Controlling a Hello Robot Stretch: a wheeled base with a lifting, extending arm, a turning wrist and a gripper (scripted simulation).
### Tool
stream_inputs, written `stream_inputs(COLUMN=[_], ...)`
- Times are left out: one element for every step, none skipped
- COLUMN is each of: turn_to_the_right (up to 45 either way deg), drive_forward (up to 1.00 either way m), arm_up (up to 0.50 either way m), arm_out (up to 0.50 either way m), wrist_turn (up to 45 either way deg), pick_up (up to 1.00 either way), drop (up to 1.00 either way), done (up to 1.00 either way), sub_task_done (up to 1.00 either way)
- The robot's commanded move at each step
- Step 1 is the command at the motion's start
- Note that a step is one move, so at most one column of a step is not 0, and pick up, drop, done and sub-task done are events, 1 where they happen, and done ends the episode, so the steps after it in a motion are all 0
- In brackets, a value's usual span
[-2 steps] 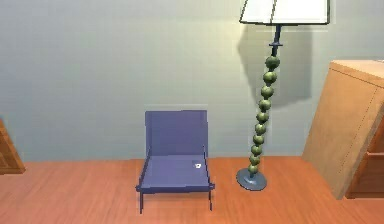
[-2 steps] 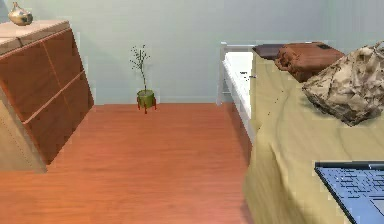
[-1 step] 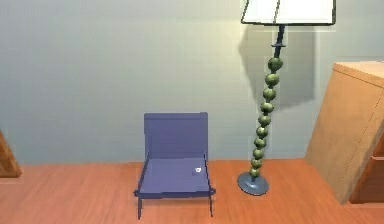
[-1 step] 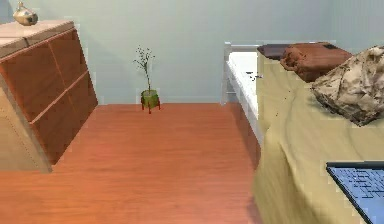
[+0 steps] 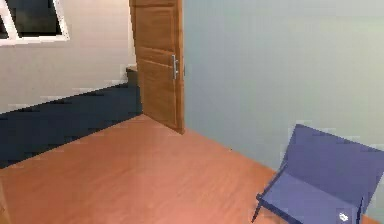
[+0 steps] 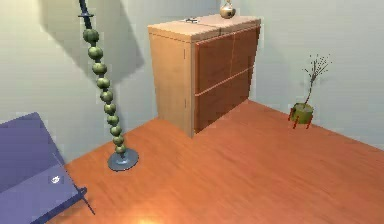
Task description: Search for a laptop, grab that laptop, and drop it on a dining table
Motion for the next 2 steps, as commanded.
stream_inputs(turn_to_the_right=[-12.0, 0.0], drive_forward=[0.00, 0.15], arm_up=[0.00, 0.00], arm_out=[0.00, 0.00], wrist_turn=[0.0, 0.0], pick_up=[0.00, 0.00], drop=[0.00, 0.00], done=[0.00, 0.00], sub_task_done=[0.00, 0.00])
